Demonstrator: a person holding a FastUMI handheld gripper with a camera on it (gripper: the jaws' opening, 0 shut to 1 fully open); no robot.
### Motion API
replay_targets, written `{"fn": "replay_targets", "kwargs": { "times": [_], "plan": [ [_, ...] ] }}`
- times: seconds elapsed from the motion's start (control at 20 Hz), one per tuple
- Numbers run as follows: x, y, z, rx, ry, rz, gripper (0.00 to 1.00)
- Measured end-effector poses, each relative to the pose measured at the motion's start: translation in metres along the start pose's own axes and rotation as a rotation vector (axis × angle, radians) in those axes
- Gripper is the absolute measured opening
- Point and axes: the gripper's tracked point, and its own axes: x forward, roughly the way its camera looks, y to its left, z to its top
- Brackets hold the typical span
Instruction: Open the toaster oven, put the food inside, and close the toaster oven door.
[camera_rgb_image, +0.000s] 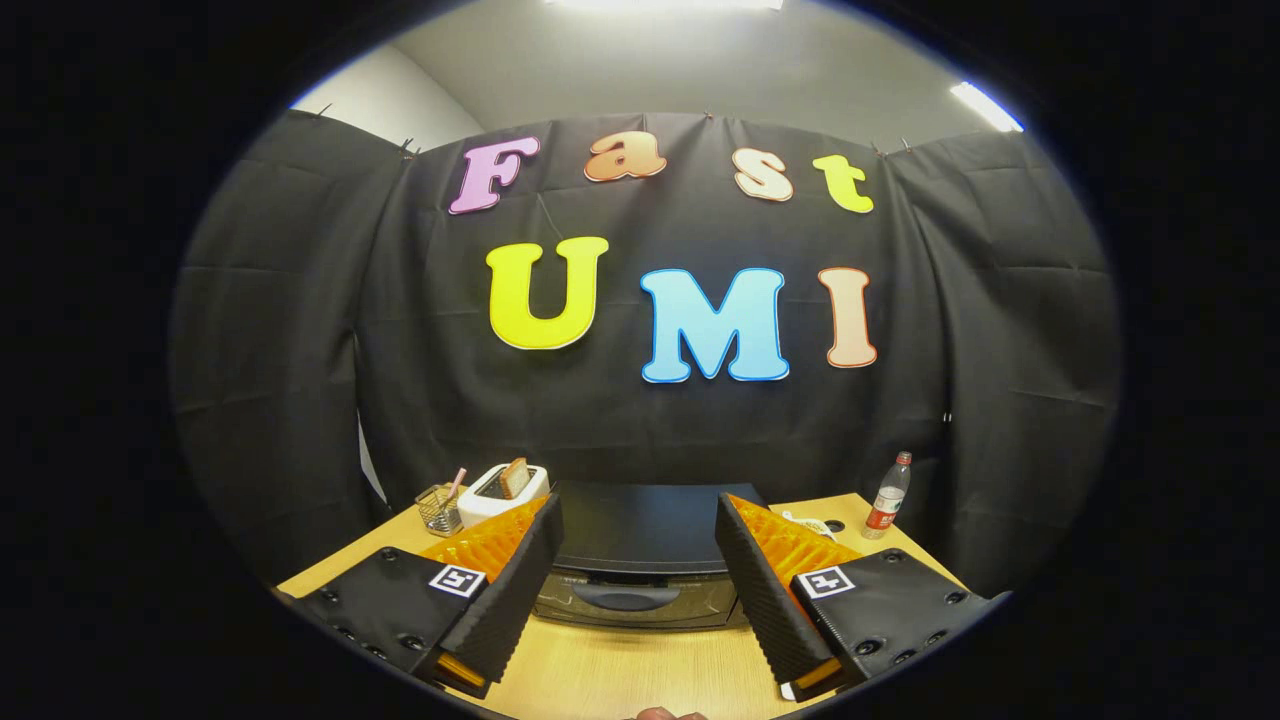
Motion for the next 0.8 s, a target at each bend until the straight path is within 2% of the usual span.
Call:
{"fn": "replay_targets", "kwargs": {
  "times": [0.25, 0.8],
  "plan": [
    [0.031, 0.002, -0.021, 0.027, 0.067, -0.013, 0.97],
    [0.093, 0.0, -0.108, 0.007, 0.284, -0.029, 0.98]
  ]
}}
